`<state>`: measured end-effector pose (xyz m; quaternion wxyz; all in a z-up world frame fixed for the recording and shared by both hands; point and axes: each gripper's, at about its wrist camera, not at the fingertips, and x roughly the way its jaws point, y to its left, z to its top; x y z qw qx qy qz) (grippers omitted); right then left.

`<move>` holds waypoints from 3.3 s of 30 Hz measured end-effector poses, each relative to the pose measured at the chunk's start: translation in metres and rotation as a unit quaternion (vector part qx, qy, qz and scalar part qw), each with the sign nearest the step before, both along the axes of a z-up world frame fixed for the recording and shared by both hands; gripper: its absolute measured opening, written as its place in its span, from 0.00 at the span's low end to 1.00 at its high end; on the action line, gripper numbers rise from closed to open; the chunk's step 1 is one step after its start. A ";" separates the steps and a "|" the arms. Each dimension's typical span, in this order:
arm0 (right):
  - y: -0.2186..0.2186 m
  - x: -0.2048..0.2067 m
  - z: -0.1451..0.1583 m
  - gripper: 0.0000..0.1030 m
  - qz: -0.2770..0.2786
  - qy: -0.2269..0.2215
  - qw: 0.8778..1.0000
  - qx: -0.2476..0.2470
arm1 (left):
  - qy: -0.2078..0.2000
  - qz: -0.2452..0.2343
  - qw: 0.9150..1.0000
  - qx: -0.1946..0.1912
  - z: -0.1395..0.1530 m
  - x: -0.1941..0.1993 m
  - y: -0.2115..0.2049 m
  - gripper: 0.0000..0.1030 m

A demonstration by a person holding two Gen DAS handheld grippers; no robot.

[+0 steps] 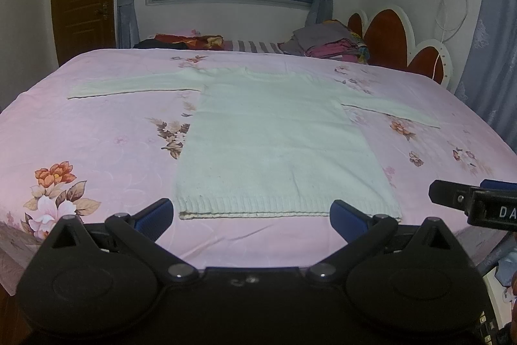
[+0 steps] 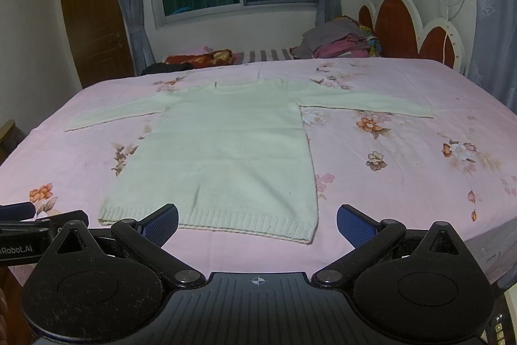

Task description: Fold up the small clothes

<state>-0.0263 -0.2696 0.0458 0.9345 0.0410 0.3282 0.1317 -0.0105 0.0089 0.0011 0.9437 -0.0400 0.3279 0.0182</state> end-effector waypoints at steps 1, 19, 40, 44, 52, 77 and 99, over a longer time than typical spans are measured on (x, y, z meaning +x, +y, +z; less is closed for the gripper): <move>0.000 -0.001 0.000 1.00 0.000 0.000 1.000 0.000 | 0.000 0.000 1.000 0.000 0.000 0.000 0.000 1.00; 0.002 -0.002 -0.003 1.00 -0.001 0.000 1.000 -0.006 | 0.009 0.004 1.000 -0.025 -0.004 0.004 0.009 1.00; 0.024 0.109 -0.011 1.00 -0.047 0.011 0.999 -0.001 | 0.024 -0.031 0.999 -0.013 -0.017 0.126 0.036 1.00; 0.032 0.135 -0.007 1.00 -0.058 0.007 0.998 0.000 | 0.025 -0.037 0.999 -0.014 -0.013 0.151 0.043 1.00; 0.038 0.173 -0.002 1.00 -0.085 0.000 0.996 0.003 | 0.026 -0.034 0.999 0.025 -0.016 0.184 0.046 1.00; -0.154 0.327 -0.046 1.00 -0.255 0.015 0.966 0.037 | 0.060 -0.059 0.996 0.017 -0.043 0.327 -0.023 1.00; -0.325 0.419 -0.154 0.35 -0.368 0.066 0.909 0.184 | 0.052 0.002 0.998 0.035 -0.060 0.413 -0.075 1.00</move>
